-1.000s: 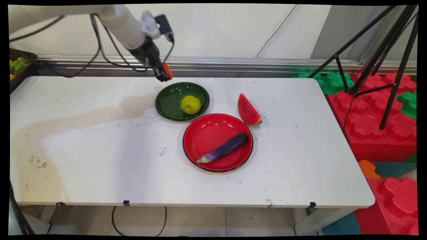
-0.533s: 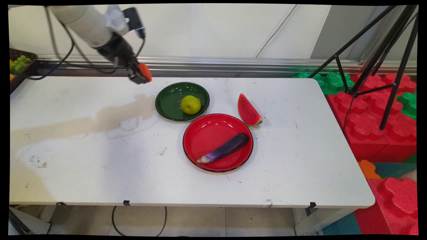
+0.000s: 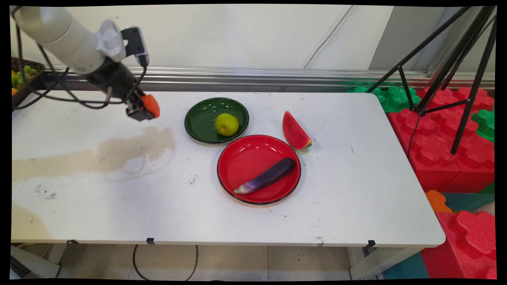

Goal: Place the picked object on the table

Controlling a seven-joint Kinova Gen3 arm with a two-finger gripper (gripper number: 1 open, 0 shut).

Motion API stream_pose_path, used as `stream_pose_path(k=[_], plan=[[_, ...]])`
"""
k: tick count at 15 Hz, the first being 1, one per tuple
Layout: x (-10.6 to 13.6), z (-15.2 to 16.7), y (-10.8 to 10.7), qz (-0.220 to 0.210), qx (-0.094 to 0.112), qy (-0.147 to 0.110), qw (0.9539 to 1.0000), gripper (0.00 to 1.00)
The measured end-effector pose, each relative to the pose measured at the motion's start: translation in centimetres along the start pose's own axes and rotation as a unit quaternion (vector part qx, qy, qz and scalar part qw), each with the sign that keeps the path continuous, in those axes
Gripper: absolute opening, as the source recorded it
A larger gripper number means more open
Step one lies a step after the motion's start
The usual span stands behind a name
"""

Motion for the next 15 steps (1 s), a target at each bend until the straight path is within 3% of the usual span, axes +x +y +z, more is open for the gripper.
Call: stream_pose_path(k=[6,15], plan=[[-0.8,1.3,2.9,-0.021,-0.017,-0.028,0.9992,0.0],[0.3,7.3,5.8,-0.041,-0.044,-0.064,0.9961,0.0]])
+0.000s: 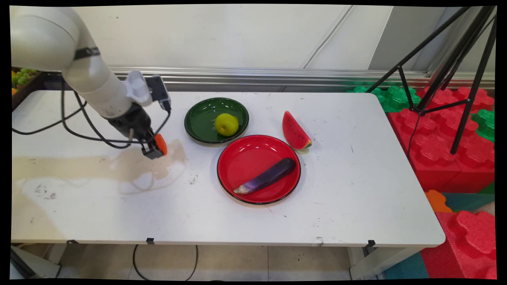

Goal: Place the picked object on the table

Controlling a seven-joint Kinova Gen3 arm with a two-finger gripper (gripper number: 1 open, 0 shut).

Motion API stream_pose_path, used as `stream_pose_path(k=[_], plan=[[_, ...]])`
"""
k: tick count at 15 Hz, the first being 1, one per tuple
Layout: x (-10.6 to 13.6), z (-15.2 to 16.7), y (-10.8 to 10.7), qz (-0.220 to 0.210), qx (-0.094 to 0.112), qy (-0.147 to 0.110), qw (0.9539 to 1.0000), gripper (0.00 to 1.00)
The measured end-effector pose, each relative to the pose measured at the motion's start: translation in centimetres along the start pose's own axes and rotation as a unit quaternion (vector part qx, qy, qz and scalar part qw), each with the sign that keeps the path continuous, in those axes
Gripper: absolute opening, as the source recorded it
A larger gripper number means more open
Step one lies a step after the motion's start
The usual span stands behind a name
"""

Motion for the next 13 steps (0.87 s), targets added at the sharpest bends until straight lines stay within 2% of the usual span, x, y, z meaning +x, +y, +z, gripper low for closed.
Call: stream_pose_path(k=[6,10,11,13], plan=[[0.8,3.6,1.1,-0.01,-0.022,-0.017,0.9996,0.0],[1.1,4.9,1.4,-0.012,-0.028,-0.021,0.9993,0.0],[1.1,5.1,1.4,-0.012,-0.029,-0.021,0.9993,1.0],[1.3,5.4,1.5,-0.011,-0.03,-0.02,0.9993,1.0]])
